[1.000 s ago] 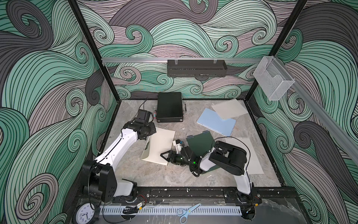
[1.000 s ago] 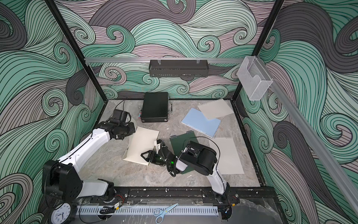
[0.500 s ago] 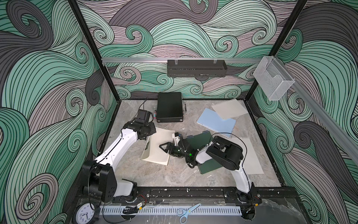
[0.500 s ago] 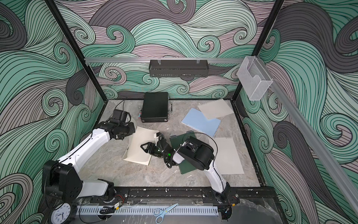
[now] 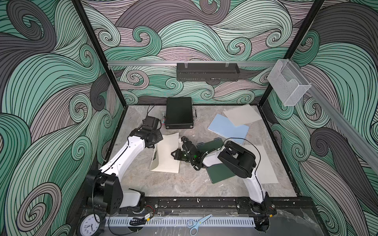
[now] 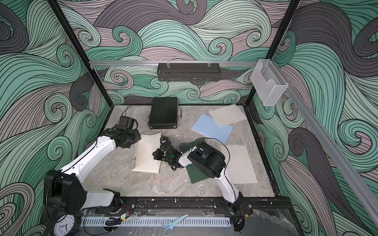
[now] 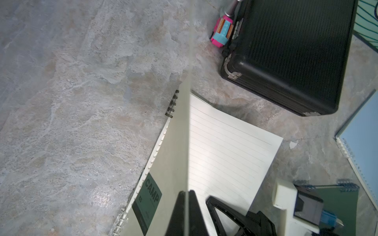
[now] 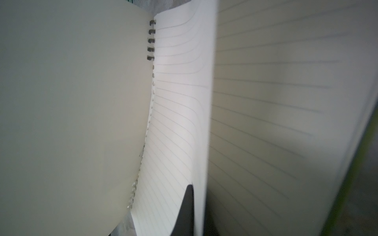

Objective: Tear off pages from different notebooks
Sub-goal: Tear off the paper from the notebook, then close the notebook at the center of the board.

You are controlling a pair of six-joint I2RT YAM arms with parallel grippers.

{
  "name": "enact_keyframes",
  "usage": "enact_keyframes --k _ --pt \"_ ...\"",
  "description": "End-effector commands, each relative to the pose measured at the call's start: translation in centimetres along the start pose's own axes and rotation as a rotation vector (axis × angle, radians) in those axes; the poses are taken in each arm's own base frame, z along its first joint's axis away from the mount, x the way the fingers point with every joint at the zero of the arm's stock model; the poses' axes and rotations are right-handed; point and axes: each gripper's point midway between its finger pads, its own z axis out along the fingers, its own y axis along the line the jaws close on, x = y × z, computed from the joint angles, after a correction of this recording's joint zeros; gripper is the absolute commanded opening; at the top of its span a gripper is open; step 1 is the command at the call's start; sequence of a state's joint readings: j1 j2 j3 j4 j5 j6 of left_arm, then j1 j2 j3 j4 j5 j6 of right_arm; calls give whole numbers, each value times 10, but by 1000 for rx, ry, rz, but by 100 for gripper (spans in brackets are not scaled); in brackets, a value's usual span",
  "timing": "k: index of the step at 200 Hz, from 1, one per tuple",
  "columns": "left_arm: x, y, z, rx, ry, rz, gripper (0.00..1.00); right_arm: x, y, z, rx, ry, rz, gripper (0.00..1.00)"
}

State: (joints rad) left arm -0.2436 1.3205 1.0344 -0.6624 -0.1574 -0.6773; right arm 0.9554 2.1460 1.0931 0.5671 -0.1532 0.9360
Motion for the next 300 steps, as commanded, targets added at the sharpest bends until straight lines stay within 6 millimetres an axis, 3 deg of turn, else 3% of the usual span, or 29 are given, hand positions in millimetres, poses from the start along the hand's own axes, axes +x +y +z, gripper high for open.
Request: enact_keyframes --k 1,17,29,63,77,94,125,160,197,218,242,274,300 --pt "1 12 -4 -10 -31 -92 0 6 -40 -14 251 78 -149 0" --pt "-1 19 -2 -51 -37 -77 0 -2 -40 -24 341 77 -235 0" --pt "-2 33 -3 -144 -33 -63 0 -14 -57 -43 489 36 -302 0" --pt "-4 83 -9 -419 -16 -84 0 -61 -145 -150 1097 -170 -376 0" --pt "-7 89 -12 -441 -8 -86 0 -65 -165 -178 1172 -208 -338 0" --pt "-9 91 -18 -442 -16 -91 0 -65 -177 -192 1169 -229 -298 0" --pt "-12 87 -22 -381 -45 -88 0 -70 -160 -200 1090 -269 -285 0" --pt "-22 75 -31 -313 -71 -76 0 -76 -104 -196 791 -273 -292 0" --pt "-30 59 -47 -259 -38 -81 0 -105 -42 -236 553 -384 -278 0" --pt "-28 33 -44 -115 -5 -83 0 -117 -32 -260 468 -439 -225 0" --pt "-21 -6 -41 79 51 -103 0 -126 -42 -274 396 -466 -151 0" --pt "-6 -47 -30 242 119 -82 47 -126 -60 -264 285 -406 -63 0" --pt "18 -84 -17 359 201 -30 67 -118 -62 -248 237 -352 -50 0"
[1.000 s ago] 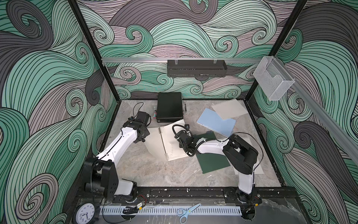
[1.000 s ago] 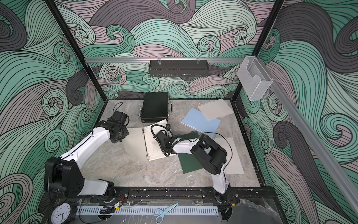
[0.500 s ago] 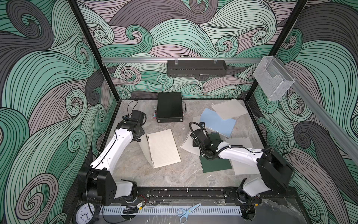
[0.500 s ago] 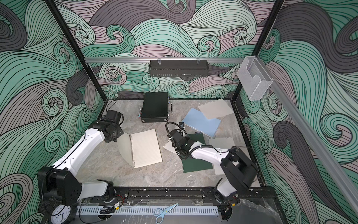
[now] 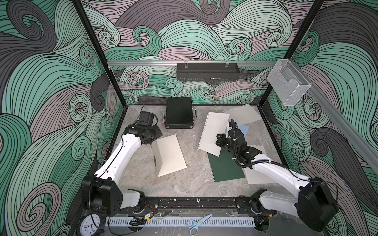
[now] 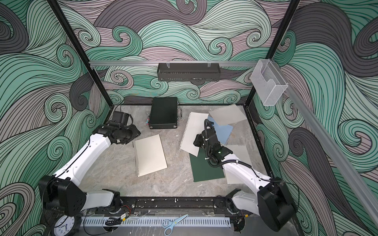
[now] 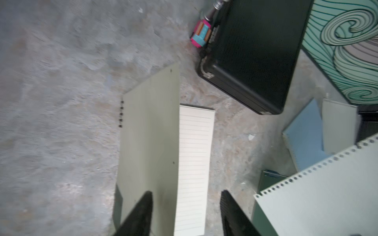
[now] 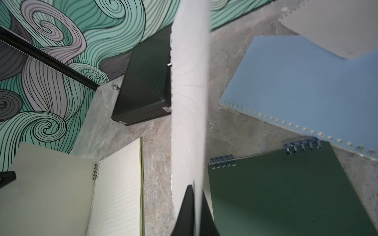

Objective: Tear off pages from different notebooks
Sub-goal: Close the notebook at the center of the board.

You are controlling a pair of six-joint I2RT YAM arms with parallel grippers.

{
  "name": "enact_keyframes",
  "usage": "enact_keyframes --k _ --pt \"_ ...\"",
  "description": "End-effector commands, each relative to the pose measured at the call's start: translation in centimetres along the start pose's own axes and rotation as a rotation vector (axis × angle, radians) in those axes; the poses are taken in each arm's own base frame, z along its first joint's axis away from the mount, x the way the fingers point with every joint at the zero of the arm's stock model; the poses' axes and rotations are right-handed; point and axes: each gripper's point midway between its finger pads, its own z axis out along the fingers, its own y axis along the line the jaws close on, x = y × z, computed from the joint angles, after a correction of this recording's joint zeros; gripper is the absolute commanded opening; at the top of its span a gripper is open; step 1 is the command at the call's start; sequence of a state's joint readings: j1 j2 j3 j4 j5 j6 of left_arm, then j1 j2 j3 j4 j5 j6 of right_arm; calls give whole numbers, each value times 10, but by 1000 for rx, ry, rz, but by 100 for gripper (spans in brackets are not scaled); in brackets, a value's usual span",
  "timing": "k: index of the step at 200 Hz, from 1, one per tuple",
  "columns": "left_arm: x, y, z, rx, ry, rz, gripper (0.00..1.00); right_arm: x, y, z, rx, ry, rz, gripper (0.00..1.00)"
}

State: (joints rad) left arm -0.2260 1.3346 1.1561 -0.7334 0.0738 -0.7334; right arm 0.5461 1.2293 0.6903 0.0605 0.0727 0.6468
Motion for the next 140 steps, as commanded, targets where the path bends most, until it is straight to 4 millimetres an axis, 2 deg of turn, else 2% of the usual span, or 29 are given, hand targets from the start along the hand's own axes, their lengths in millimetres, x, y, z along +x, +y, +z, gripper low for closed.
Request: enact_keyframes --k 1,22,27,39,57,61,85,102,140 --pt "23 -41 20 164 98 45 68 12 26 6 -152 66 30 0" --pt "44 -61 31 208 135 116 85 25 39 12 -232 124 51 0" --pt "51 -60 42 191 160 123 87 28 42 13 -250 141 54 0" --pt "60 -59 49 187 169 137 90 36 47 15 -277 169 59 0" --pt "58 -44 54 140 119 140 91 46 55 16 -310 203 55 0" --pt "53 -43 45 143 78 148 91 49 57 16 -314 210 50 0" --pt "38 -16 28 56 -68 159 93 63 69 18 -328 246 20 0" --pt "33 -6 14 46 -147 174 93 74 74 24 -347 280 30 0" --pt "28 9 -8 20 -230 170 93 107 50 47 -254 369 84 0"
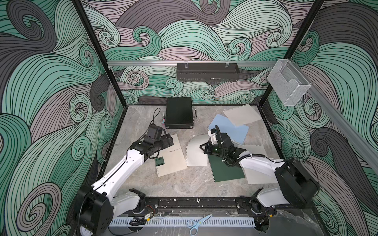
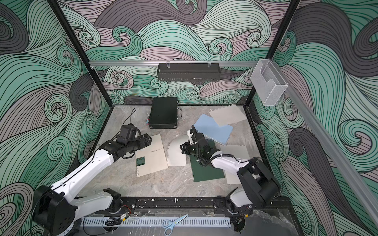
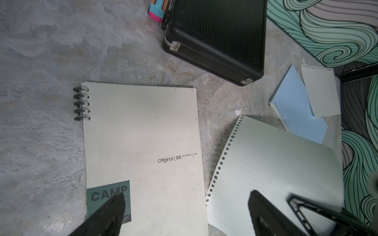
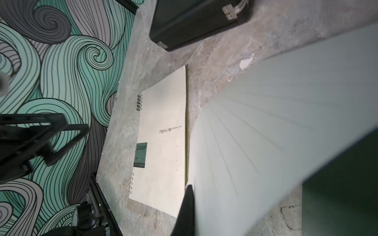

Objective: Tear off pages from different notebooks
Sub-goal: Close the notebook at the center of the board, then place the paper at the center of the board.

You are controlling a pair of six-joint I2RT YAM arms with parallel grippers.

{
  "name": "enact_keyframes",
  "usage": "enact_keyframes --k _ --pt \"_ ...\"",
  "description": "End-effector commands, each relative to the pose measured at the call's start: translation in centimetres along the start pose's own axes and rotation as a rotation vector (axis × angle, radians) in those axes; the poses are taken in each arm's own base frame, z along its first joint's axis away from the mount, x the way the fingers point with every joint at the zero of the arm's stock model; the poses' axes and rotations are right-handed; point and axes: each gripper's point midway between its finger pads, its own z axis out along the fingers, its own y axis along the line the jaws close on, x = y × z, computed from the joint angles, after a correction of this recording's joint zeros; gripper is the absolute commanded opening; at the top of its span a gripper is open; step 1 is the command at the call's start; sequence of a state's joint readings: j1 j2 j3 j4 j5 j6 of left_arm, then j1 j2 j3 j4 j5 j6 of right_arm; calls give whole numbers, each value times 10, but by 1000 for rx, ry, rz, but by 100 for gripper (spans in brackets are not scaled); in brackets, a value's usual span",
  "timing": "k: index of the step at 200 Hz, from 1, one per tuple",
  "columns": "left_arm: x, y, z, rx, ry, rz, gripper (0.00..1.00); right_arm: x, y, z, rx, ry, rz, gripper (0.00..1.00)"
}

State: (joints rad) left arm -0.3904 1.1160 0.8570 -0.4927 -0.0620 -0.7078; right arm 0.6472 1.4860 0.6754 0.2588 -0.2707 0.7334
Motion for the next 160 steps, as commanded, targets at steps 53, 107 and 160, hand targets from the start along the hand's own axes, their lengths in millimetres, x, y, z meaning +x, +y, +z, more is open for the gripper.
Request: enact_keyframes --k 53,107,160 --pt "-11 26 -18 -111 -101 -1 93 29 -41 9 140 37 93 20" --pt "-30 38 -45 -157 -224 -21 93 3 -50 -25 330 -22 -28 63" --pt "-64 66 -68 -334 -443 -12 93 -26 -65 -86 564 -141 -37 94"
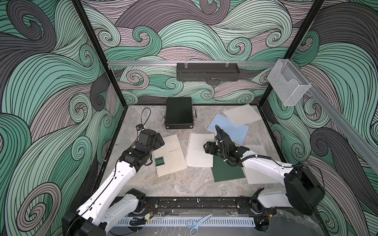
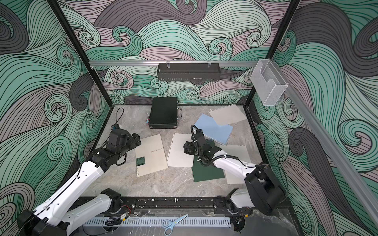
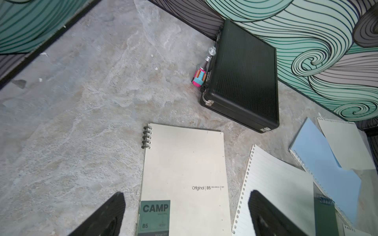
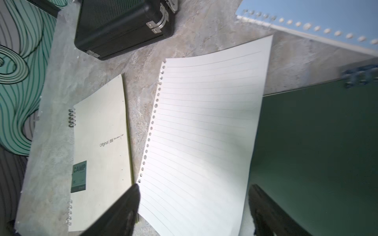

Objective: Tear off pages from different notebooks
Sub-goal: Place the paper at the center of the board, then reset both arms

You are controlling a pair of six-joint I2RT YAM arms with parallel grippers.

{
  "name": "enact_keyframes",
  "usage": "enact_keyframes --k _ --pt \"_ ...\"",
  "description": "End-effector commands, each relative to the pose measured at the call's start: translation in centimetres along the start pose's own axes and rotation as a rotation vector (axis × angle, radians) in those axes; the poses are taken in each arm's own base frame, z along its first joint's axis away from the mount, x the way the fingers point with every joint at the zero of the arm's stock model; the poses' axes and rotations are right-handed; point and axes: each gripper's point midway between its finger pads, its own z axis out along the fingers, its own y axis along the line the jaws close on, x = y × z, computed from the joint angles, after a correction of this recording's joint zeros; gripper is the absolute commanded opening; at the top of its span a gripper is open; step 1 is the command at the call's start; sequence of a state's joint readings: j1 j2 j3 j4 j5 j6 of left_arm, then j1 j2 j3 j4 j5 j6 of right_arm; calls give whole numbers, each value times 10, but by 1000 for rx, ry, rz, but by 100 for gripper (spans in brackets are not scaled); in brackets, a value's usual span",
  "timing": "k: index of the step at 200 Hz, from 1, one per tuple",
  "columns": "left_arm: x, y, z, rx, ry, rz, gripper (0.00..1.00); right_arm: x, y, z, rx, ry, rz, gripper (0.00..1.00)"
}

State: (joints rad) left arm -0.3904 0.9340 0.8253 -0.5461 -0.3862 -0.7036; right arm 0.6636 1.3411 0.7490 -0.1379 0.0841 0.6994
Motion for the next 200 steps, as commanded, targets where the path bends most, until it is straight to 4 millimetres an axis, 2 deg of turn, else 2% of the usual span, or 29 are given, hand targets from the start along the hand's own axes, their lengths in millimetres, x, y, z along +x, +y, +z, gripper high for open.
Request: enact_keyframes --k 1,20,36,56,72,83,95,103,111,124,138,155,160,164,176,200 --pt "-32 25 -7 -154 -170 12 93 -13 -36 -28 193 -54 -5 94" --pt "-42 48 -2 -294 -292 -34 93 -30 -48 -62 215 -103 74 99" --pt "-45 64 2 -413 -346 25 92 -59 -52 -93 191 -210 133 99" --pt "-44 62 11 -464 -302 235 90 -103 -86 -129 352 -420 188 99" --pt "-38 73 11 -531 -277 281 91 -129 -106 -137 502 -546 71 99" --pt "-30 77 15 -535 -258 310 91 -138 -118 -132 628 -578 -97 99" --pt "-20 83 21 -539 -265 316 91 -141 -140 -131 796 -597 -208 99" --pt "-16 87 24 -545 -282 320 91 -134 -162 -131 891 -590 -183 99" --pt "-19 87 25 -549 -313 328 90 -126 -178 -127 913 -574 -135 99" --pt "-19 89 27 -554 -348 339 90 -122 -184 -113 920 -579 -184 99" --pt "-20 85 35 -528 -408 381 90 -112 -200 -98 961 -566 -191 99" --pt "-12 92 54 -490 -440 381 90 -102 -221 -76 1003 -534 -182 99" --pt "-7 99 62 -477 -426 368 90 -108 -222 -74 1018 -554 -205 98" --pt "-11 102 64 -472 -434 351 90 -109 -220 -71 1023 -542 -229 98" --pt "-14 116 66 -515 -397 279 90 -115 -215 -65 994 -566 -236 99" --pt "-17 121 79 -412 -377 216 91 -125 -216 -60 964 -610 -253 99"
